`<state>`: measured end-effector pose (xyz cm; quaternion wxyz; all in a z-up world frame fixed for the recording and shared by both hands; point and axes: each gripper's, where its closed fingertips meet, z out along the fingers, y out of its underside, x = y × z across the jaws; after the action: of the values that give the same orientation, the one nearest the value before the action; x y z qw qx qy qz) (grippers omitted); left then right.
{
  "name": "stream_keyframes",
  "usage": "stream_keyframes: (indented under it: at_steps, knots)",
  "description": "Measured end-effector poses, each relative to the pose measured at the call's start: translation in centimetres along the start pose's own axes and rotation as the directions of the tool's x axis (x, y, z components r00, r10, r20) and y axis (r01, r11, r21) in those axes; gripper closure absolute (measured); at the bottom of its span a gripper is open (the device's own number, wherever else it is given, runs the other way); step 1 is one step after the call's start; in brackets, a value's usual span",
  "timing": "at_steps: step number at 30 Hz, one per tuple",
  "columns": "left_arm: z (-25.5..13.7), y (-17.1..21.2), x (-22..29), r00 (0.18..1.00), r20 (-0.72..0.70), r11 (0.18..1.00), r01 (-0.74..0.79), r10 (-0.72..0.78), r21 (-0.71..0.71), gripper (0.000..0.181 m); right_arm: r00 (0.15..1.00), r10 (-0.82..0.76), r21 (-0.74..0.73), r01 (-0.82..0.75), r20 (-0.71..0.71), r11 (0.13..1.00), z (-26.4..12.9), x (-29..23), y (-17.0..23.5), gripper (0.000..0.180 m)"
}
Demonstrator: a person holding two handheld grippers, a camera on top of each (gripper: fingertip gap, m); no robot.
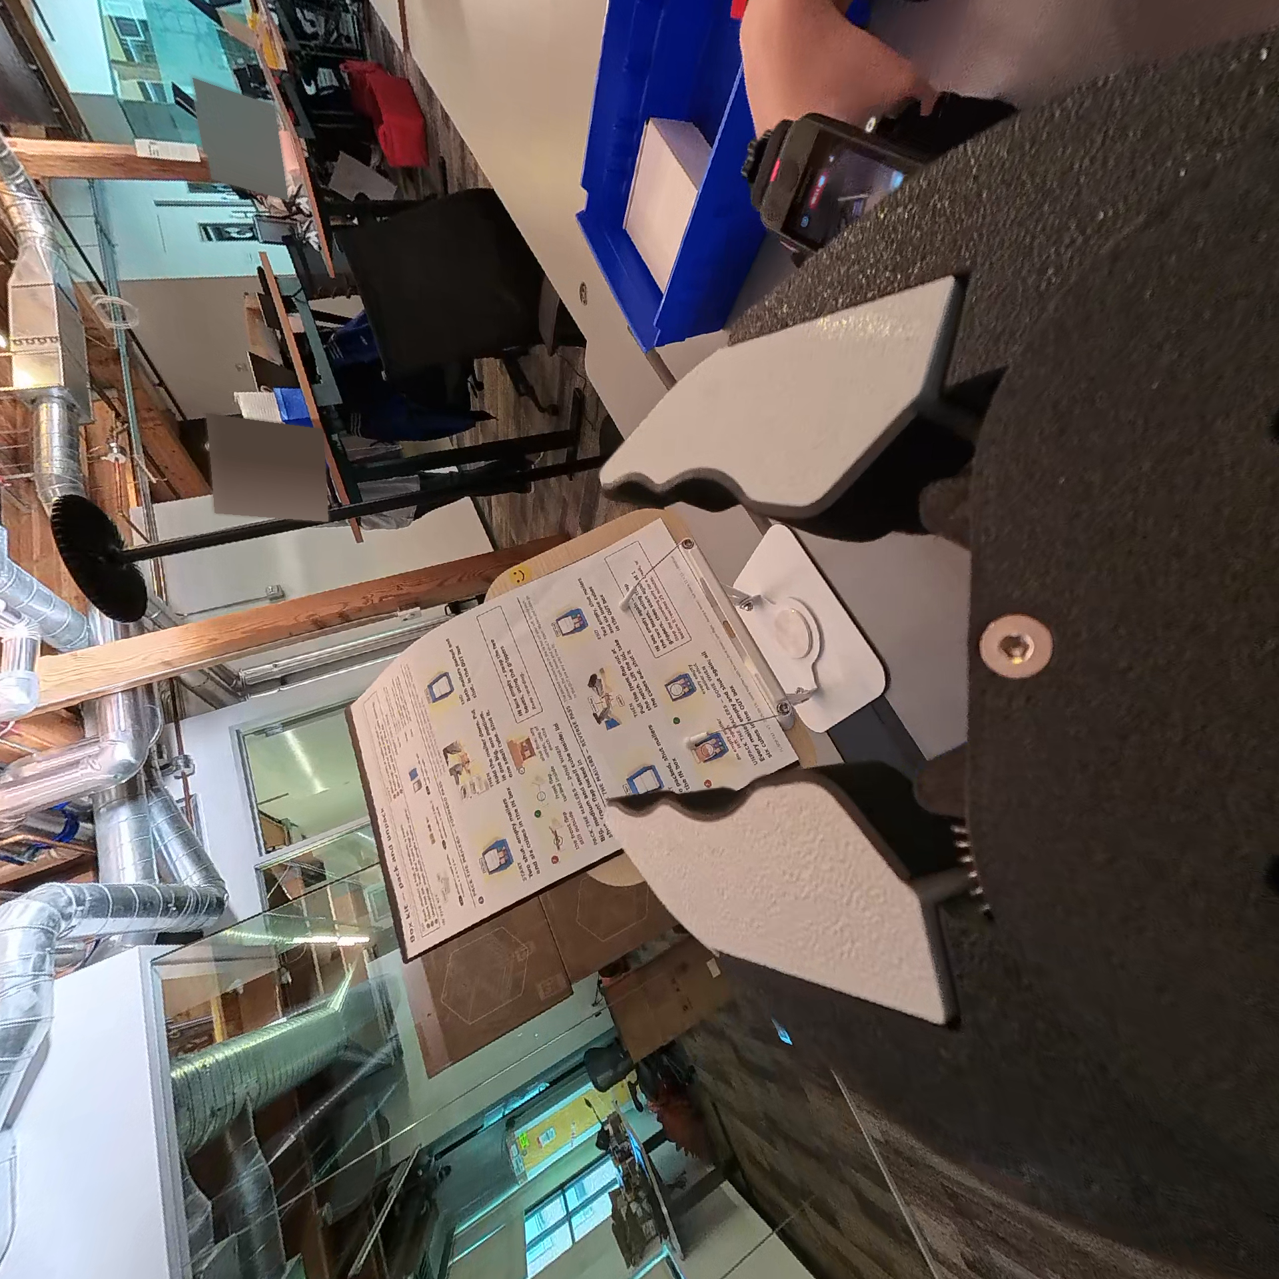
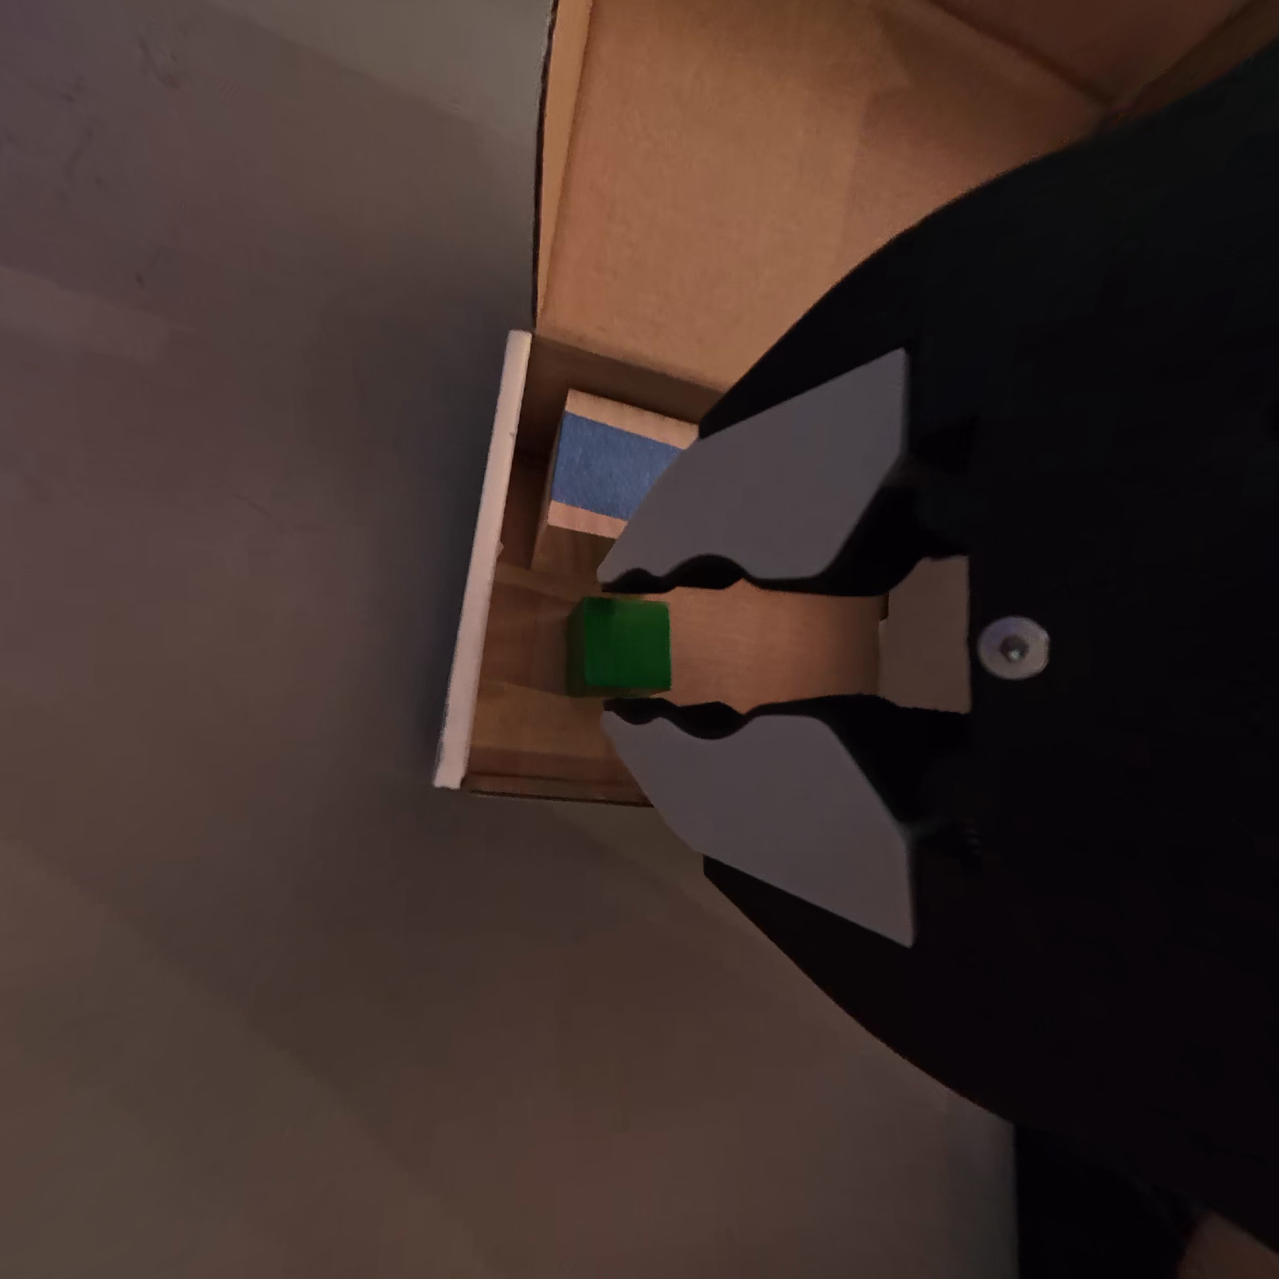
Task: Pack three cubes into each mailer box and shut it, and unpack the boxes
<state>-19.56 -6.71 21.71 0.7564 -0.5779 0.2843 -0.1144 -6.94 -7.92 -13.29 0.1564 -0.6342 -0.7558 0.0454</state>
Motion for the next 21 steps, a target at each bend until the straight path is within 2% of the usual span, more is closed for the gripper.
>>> stream_keyframes:
  at_steps: [15,18,21]
  knots:
    - [0.8,0.5,1.3,0.999,-0.037,0.999,-0.035,0.034,-0.026,0.102,0.999,-0.032,-0.043,0.031,-0.039,0.999,0.2,0.1,0.1,0.153]
    - [0.9,0.5,1.5,0.998,-0.043,0.999,-0.04,0.039,-0.027,0.102,0.999,-0.029,0.019,0.03,-0.038,0.999,-1.4,-0.1,-0.7,0.153]
    - [0.9,0.6,1.7,0.998,-0.048,0.999,-0.044,0.043,-0.028,0.102,0.994,-0.019,0.077,0.027,-0.106,0.997,-5.2,0.3,-1.0,0.153]
